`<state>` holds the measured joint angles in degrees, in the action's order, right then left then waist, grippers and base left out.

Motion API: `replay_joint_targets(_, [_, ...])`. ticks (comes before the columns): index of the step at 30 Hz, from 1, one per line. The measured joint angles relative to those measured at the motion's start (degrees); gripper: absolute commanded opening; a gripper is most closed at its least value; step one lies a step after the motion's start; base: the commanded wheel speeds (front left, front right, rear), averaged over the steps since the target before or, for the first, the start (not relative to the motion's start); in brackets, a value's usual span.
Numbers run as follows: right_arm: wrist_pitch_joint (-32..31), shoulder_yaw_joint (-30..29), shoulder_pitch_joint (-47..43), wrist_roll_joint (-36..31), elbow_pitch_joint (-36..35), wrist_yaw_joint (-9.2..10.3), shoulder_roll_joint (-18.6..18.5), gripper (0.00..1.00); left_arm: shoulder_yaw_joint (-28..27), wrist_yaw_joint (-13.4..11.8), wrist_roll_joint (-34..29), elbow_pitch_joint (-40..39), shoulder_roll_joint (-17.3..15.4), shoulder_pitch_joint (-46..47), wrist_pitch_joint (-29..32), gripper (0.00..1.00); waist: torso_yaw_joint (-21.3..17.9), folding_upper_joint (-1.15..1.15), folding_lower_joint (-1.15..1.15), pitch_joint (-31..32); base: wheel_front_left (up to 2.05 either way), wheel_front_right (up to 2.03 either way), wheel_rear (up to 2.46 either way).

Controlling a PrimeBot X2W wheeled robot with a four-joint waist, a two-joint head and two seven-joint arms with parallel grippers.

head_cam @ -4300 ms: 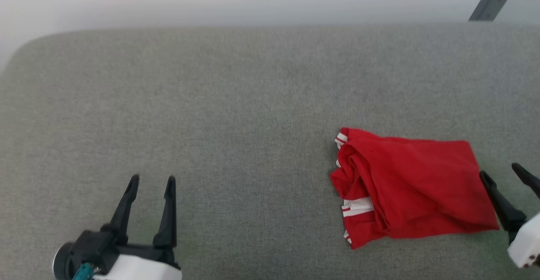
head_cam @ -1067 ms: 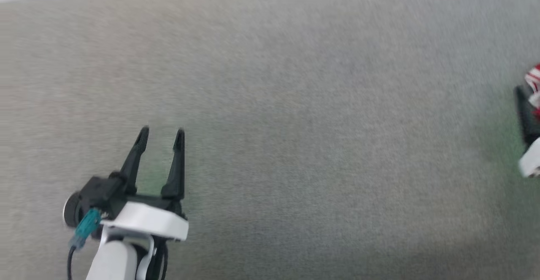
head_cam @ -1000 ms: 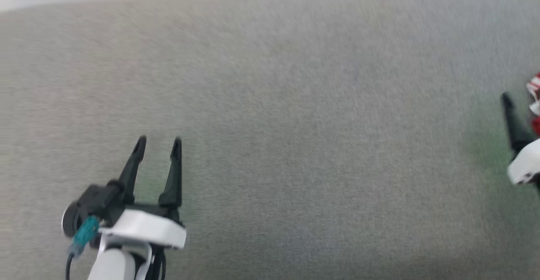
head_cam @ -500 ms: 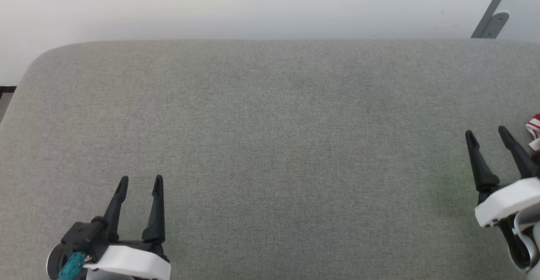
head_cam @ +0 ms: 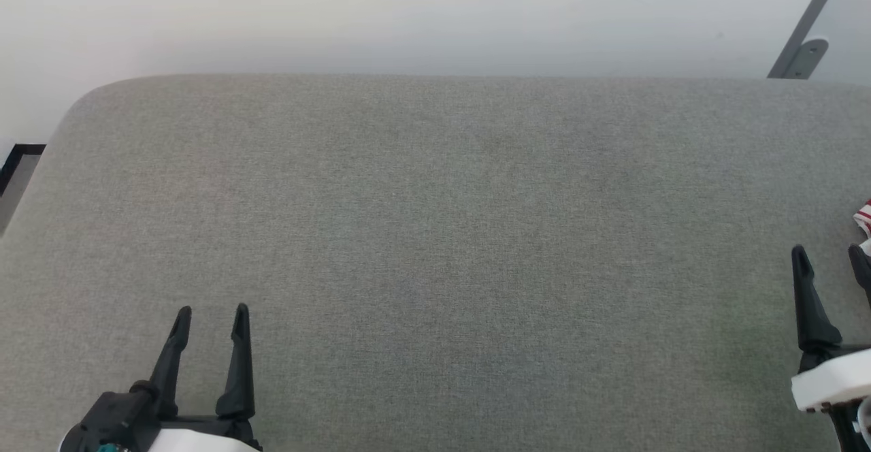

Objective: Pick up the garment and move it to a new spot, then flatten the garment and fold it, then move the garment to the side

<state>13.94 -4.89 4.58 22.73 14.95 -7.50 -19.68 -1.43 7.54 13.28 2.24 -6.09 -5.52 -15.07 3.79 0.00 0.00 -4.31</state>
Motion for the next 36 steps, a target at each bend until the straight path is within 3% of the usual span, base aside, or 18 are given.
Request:
replay_joint_targets(10, [-2.41, -3.37, -2.63, -1.26, -5.13, 0.0, 2.44, 1.0, 0.43, 0.0, -0.11, -0.88, 0.52, -0.68, 0.0, 1.0, 0.25, 0.0, 0.0, 0.41, 0.0, 0.0, 0.0])
replay_joint_targets(36, [-3.6, -3.47, -3.08, -0.48, -6.83, 0.0, 3.6, 1.0, 0.6, 0.0, 0.34, -0.71, 1.08, -0.55, 0.0, 1.0, 0.52, 0.0, 0.0, 0.54, 0.0, 0.0, 0.0])
